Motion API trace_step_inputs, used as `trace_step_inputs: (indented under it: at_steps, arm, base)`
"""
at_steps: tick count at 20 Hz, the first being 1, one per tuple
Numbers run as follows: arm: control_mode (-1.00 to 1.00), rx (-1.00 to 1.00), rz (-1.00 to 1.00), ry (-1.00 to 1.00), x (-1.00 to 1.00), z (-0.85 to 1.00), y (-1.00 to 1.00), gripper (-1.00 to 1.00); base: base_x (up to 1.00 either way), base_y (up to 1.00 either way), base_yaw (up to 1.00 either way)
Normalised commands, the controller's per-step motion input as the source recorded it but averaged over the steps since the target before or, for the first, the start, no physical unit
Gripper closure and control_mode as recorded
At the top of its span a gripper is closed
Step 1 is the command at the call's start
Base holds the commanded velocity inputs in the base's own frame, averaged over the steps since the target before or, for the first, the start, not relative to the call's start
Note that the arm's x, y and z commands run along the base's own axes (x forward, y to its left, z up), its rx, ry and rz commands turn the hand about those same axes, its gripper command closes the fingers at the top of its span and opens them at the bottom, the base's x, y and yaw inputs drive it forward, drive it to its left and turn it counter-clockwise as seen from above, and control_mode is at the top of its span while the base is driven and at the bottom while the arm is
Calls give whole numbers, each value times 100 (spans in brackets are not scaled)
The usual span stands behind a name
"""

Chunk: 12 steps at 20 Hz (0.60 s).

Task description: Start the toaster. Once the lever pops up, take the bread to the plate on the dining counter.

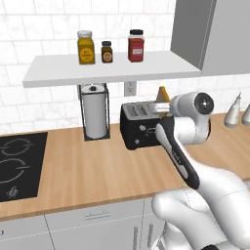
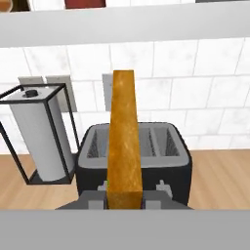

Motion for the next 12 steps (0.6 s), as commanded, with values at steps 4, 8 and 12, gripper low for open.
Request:
trace_step_inputs:
  at_steps: [4,8,12]
  arm:
    - [-100,-4,-4,0,-98,0,-26,100]
    - [-100,-4,-5,0,-90,-13,-16,100]
    - [-100,-1,-5,0,-61,-4,0,100]
  base:
    - [0,0,0]
    - [0,0,0]
    - [0,0,0]
